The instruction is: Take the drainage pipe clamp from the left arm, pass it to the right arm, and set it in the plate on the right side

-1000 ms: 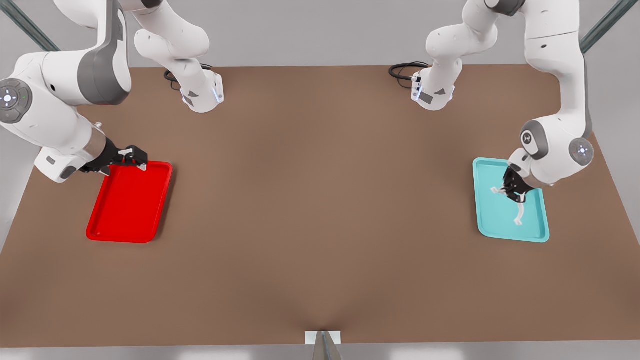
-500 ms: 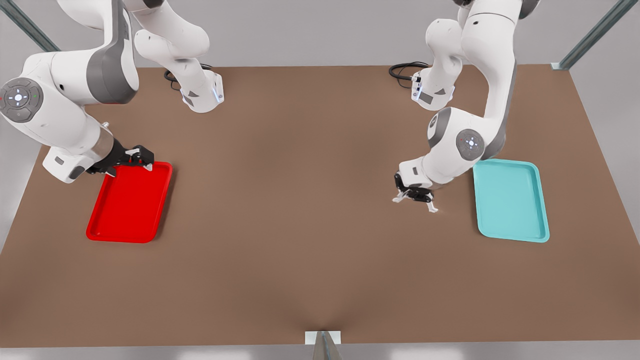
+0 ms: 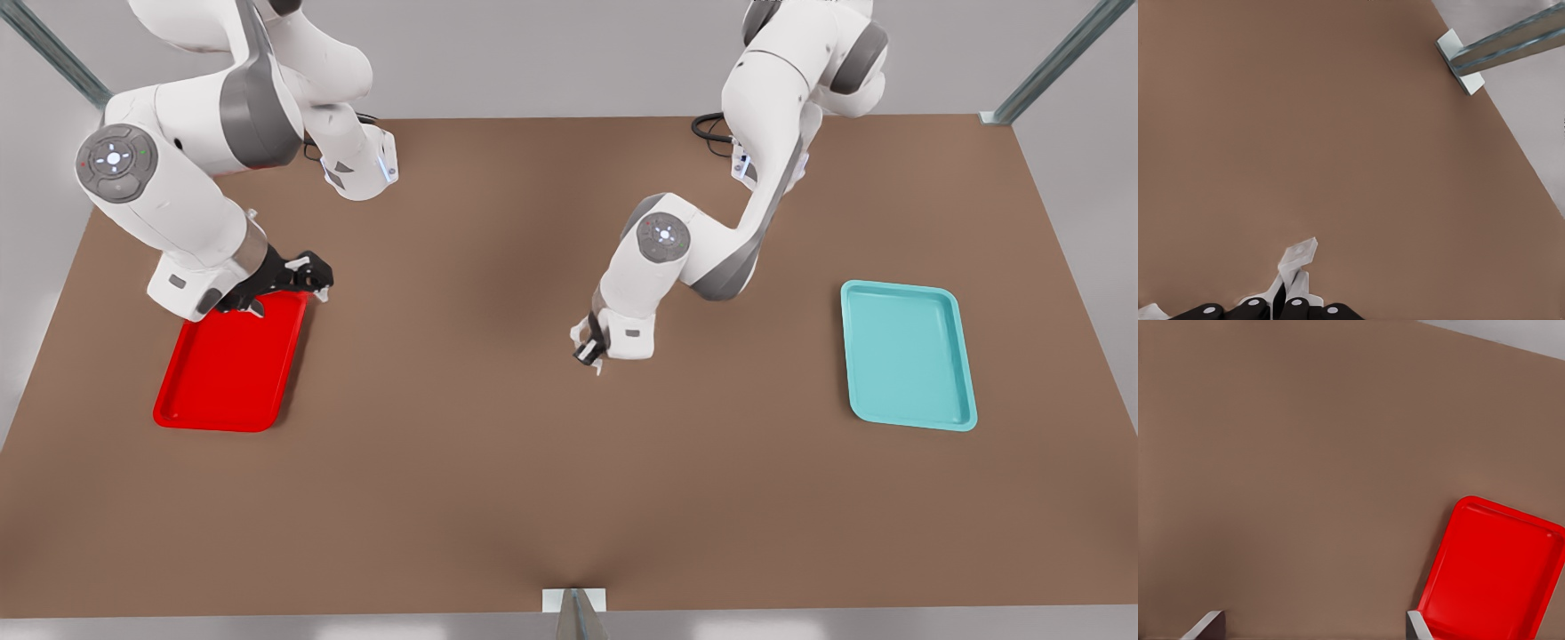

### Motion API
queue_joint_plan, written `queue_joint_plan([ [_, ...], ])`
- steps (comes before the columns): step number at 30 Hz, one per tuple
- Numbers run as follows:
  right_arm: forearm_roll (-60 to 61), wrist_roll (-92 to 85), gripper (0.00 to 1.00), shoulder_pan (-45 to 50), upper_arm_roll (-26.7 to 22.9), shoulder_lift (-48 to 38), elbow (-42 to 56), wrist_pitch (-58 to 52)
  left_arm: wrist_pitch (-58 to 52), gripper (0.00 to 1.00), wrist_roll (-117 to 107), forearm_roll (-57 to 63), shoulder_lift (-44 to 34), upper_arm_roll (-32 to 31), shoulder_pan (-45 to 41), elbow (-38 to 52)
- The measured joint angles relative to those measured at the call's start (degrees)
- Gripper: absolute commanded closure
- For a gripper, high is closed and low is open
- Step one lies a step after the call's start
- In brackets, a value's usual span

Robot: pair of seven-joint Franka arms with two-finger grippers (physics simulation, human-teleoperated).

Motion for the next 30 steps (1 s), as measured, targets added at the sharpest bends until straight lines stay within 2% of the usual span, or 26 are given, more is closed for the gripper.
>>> queue_joint_plan([
  [7,1.04,2.69,0.0,0.6,1.39,0.11,0.04,0.54,6.94,0.79,-36.77,0.01,3.36,0.07,-1.88,2.34],
  [18,-2.11,8.31,0.0,13.99,1.63,7.72,0.04,9.25,19.76,0.79,-76.21,-0.24,5.58,-0.35,-6.61,3.33],
  [30,-4.54,12.0,0.0,15.13,1.63,10.37,-4.21,16.01,25.19,0.79,-77.3,-0.28,5.93,-0.56,-7.17,3.34],
])
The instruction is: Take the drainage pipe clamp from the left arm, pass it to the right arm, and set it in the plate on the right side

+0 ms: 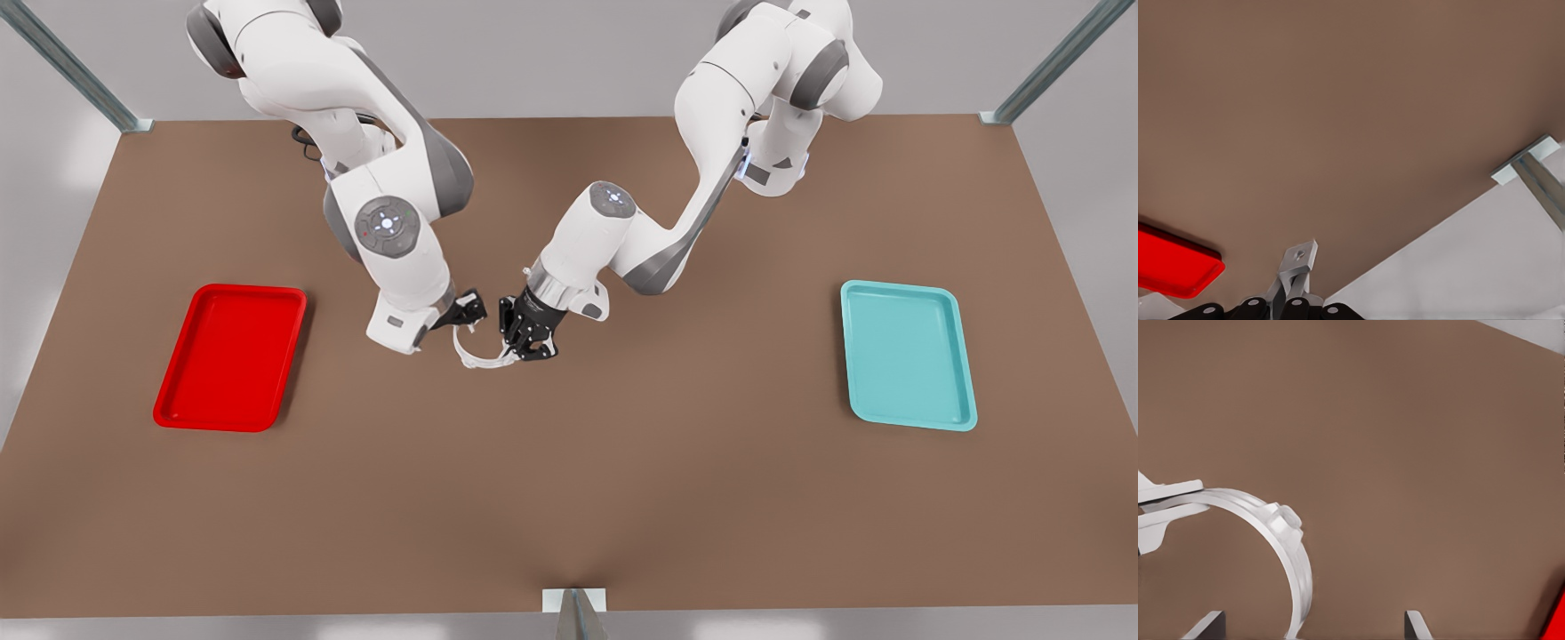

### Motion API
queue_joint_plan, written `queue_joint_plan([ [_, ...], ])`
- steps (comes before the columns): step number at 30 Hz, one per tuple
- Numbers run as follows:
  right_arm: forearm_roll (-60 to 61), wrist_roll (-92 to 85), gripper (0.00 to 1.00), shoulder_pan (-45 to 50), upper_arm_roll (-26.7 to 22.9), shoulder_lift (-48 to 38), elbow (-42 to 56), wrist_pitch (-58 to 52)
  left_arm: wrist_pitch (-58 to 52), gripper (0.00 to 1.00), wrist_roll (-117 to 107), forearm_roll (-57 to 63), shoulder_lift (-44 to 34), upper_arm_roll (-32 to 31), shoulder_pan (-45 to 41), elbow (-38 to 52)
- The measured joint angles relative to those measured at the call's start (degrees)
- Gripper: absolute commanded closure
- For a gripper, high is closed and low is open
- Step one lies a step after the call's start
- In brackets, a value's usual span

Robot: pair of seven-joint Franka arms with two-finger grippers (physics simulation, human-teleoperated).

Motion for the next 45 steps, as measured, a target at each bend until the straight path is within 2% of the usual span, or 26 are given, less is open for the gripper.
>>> queue_joint_plan([
  [10,-0.08,1.82,0.0,0.27,0.18,0.16,-4.06,2.36,0.64,0.79,0.0,-0.64,-0.73,-0.17,0.49,0.0],
  [11,-0.19,1.96,0.06,0.21,0.14,0.32,-4.19,2.68,0.66,0.79,0.0,-0.69,-0.76,-0.17,0.52,0.0],
  [14,-0.37,2.31,0.42,0.25,0.12,0.6,-4.37,3.65,0.69,0.79,0.0,-0.78,-0.79,-0.18,0.56,0.0],
  [18,-0.77,2.67,0.66,0.32,0.16,0.92,-4.39,4.82,0.72,0.79,0.0,-0.85,-0.79,-0.18,0.53,0.0],
  [19,-0.84,2.74,0.74,0.34,0.16,0.93,-4.38,5.03,0.73,0.73,0.0,-0.88,-0.79,-0.18,0.52,0.0],
  [20,-0.93,2.82,0.79,0.34,0.16,0.94,-4.39,5.2,0.75,0.0,0.0,-0.81,-0.79,-0.17,0.49,0.0],
  [27,-1.04,3.22,0.79,0.31,0.15,0.95,-4.48,5.92,0.8,0.0,-0.01,-0.8,-1.31,0.03,0.77,-0.01],
  [31,-0.98,3.39,0.79,-0.08,0.14,0.95,-4.63,6.13,-2.17,0.0,0.0,-3.13,-5.83,-0.17,3.34,-1.39],
  [36,-0.96,3.49,0.79,-4.5,0.27,-1.3,-9.5,6.24,-20.89,0.0,5.73,-14.82,-9.08,-0.07,20.45,-0.98],
  [42,-0.73,2.7,0.79,-17.83,0.81,-6.83,-20.24,8.46,-39.4,0.0,34.08,-8.82,-14.46,-0.12,38.46,-0.76],
  [45,0.68,0.32,0.79,-27.36,1.38,-6.69,-23.39,9.96,-45.63,0.0,53.88,-1.73,-21.1,-0.25,40.82,-2.76],
])
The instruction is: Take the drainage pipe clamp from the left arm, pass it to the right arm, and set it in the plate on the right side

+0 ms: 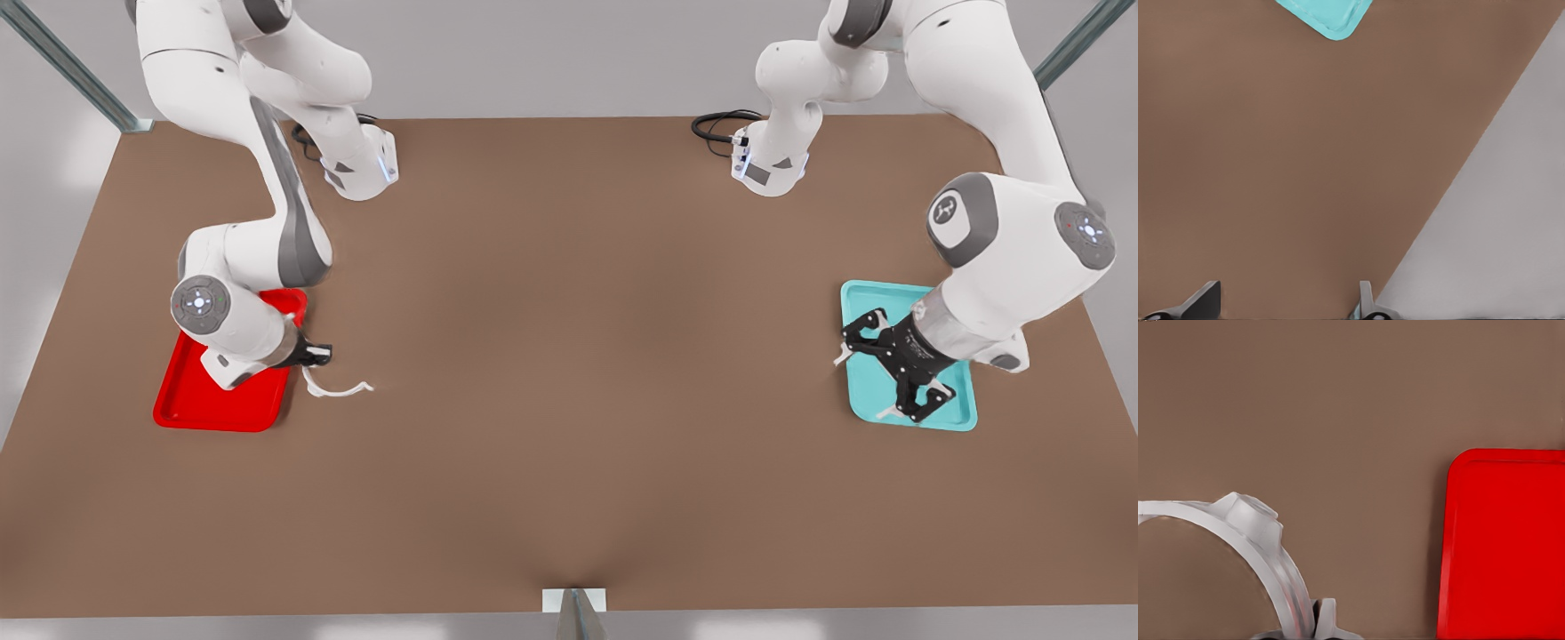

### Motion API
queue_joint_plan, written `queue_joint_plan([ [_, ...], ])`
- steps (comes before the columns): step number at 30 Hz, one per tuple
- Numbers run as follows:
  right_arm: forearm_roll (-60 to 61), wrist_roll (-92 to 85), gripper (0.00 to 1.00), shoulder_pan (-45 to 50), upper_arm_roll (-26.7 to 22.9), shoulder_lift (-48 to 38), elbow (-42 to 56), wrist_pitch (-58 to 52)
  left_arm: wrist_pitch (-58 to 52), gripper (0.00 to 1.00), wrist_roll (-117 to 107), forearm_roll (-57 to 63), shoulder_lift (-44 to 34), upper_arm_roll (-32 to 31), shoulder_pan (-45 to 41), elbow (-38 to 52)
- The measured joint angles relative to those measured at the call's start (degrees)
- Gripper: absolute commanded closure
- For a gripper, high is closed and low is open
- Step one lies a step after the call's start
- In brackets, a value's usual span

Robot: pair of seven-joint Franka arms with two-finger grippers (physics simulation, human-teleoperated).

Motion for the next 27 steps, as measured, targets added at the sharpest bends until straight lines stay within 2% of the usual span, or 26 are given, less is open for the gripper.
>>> queue_joint_plan([
  [4,2.24,-5.04,0.79,-9.61,0.09,1.36,-1.13,1.66,-4.27,0.0,23.42,5.58,-5.92,-2.89,2.47,-5.91],
  [10,4.17,-13.92,0.79,-18.35,0.08,2.81,-1.18,2.43,-7.14,0.0,49.18,11.93,-3.05,-3.36,-0.01,-4.86],
  [15,4.46,-20.1,0.79,-21.44,0.02,4.0,-3.45,1.88,-8.18,0.0,64.35,12.98,-1.36,-3.38,-0.44,-3.61],
  [27,4.61,-31.05,0.79,-28.53,0.09,14.34,-2.91,3.48,-8.91,0.0,87.33,11.42,-0.86,-3.43,-1.77,-3.56],
])
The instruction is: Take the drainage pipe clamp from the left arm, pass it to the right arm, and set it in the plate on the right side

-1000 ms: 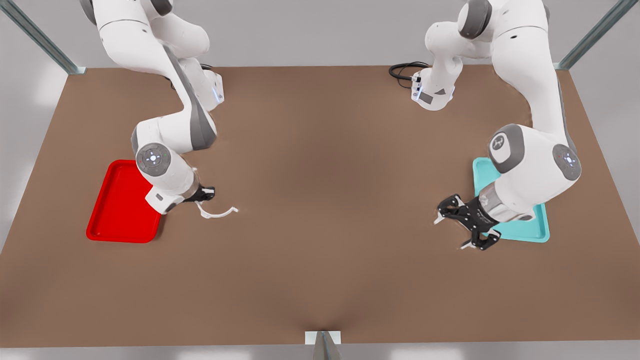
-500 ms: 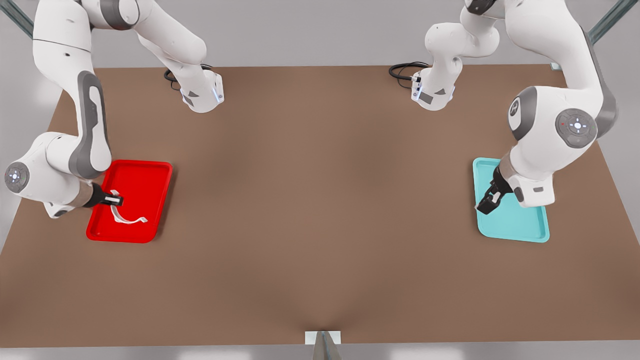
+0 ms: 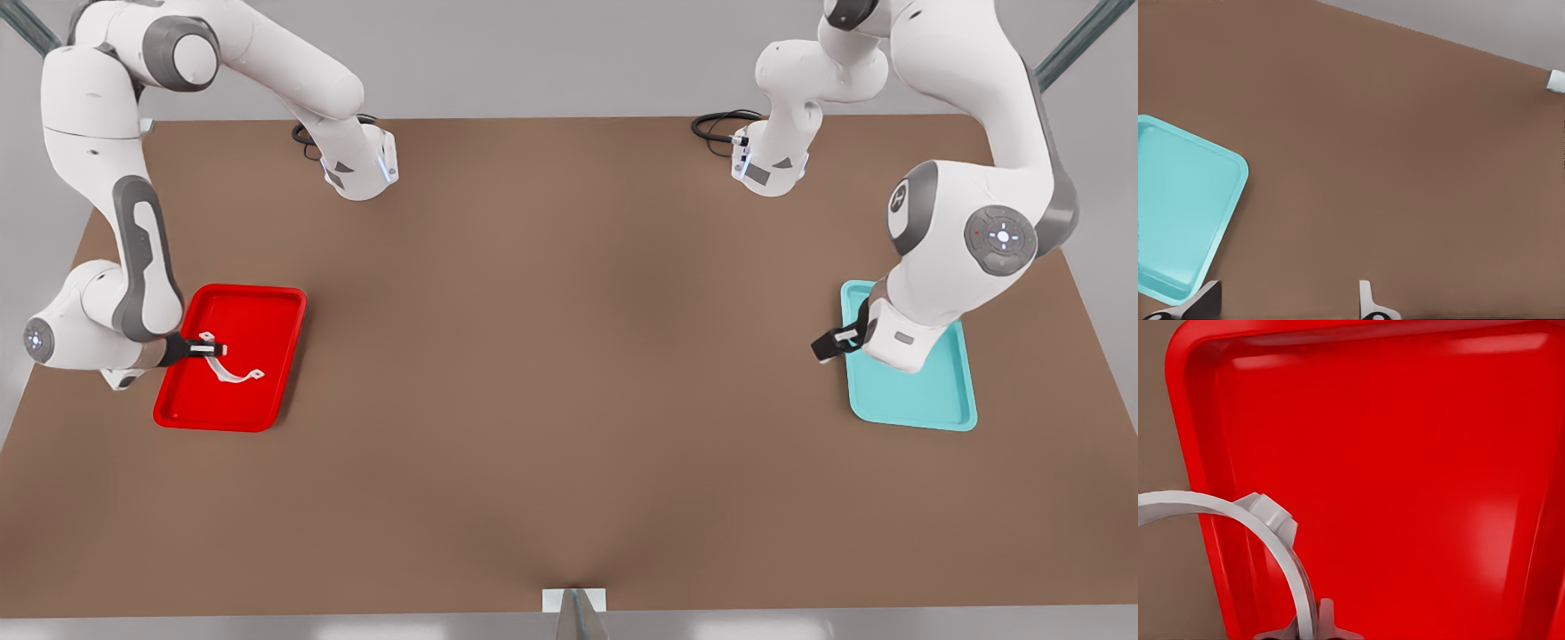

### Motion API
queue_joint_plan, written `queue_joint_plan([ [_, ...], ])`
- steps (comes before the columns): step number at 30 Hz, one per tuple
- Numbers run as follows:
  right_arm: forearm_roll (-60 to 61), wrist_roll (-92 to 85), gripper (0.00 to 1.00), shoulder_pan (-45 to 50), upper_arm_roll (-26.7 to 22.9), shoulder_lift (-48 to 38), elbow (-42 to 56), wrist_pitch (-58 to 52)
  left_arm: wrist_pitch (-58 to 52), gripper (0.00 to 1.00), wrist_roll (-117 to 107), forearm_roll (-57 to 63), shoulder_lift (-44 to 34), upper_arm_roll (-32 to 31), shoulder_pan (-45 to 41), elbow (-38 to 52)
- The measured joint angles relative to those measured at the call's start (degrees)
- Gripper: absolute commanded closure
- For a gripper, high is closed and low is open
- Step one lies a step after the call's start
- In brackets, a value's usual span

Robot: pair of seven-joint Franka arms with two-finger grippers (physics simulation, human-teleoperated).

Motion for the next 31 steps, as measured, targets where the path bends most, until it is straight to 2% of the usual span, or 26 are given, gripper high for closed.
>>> queue_joint_plan([
  [4,0.19,-2.98,0.79,-0.47,-0.05,1.3,0.25,0.96,-0.08,0.0,4.81,-0.13,0.37,0.01,-0.07,0.0],
  [5,0.13,-3.62,0.33,-0.48,-0.06,1.48,0.27,1.12,-0.1,0.0,5.86,-0.15,0.4,0.01,-0.09,0.0],
  [6,0.01,-4.18,0.1,-0.46,-0.06,1.61,0.28,1.27,-0.11,0.0,6.84,-0.16,0.45,0.01,-0.1,0.0],
  [7,-0.11,-4.69,0.0,-0.4,-0.06,1.67,0.27,1.51,-0.12,0.0,7.76,-0.17,0.49,0.01,-0.1,0.0],
  [12,-1.52,-6.15,0.0,-0.16,0.03,1.59,0.67,2.59,-0.15,0.0,11.52,-0.19,0.5,0.0,-0.45,0.0],
  [14,-1.52,-6.8,0.0,0.09,2.13,-0.67,2.98,2.63,-0.18,0.0,12.78,-0.1,0.5,0.01,-0.39,0.0],
  [16,-3.37,-7.12,0.0,0.21,9.35,-5.81,8.45,1.75,-0.47,0.0,13.92,0.15,0.44,0.01,-0.43,0.12],
  [19,-9.59,-5.13,0.0,0.95,26.36,-7.98,24.84,-5.01,-0.95,0.0,15.42,0.45,0.42,0.01,-0.45,0.89],
  [22,-13.82,-1.36,0.0,1.1,36.73,-10.81,30.31,-13.07,-1.46,0.0,16.69,0.63,0.46,0.01,-0.45,1.34],
  [23,-14.68,-0.04,0.0,5.33,34.47,-12.71,30.66,-15.38,-1.57,0.0,17.07,0.68,0.48,0.01,-0.45,1.37],
  [24,-14.65,1.16,0.0,14.85,25.45,-14.78,30.88,-17.46,-1.67,0.0,17.43,0.72,0.49,0.01,-0.45,1.39],
  [25,-13.28,2.19,0.0,26.09,12.77,-17.35,30.38,-19.19,-1.75,0.0,17.77,0.75,0.5,0.01,-0.45,1.4],
  [26,-12.12,3.14,0.0,35.01,2.57,-19.6,28.76,-20.52,-1.82,0.0,18.09,0.78,0.54,0.01,-0.45,1.4],
  [27,-11.24,4.06,0.0,40.18,-3.2,-20.64,27.87,-21.73,-1.88,0.0,18.39,0.8,0.63,0.01,-0.45,1.41],
  [29,-10.01,5.8,0.0,43.76,-7.7,-21.17,27.21,-23.66,-1.97,0.0,18.96,0.82,0.78,0.01,-0.45,1.41],
  [31,-8.54,7.49,0.0,44.14,-8.52,-20.74,26.95,-25.07,-2.01,0.0,19.47,0.84,0.84,0.01,-0.45,1.41],
])
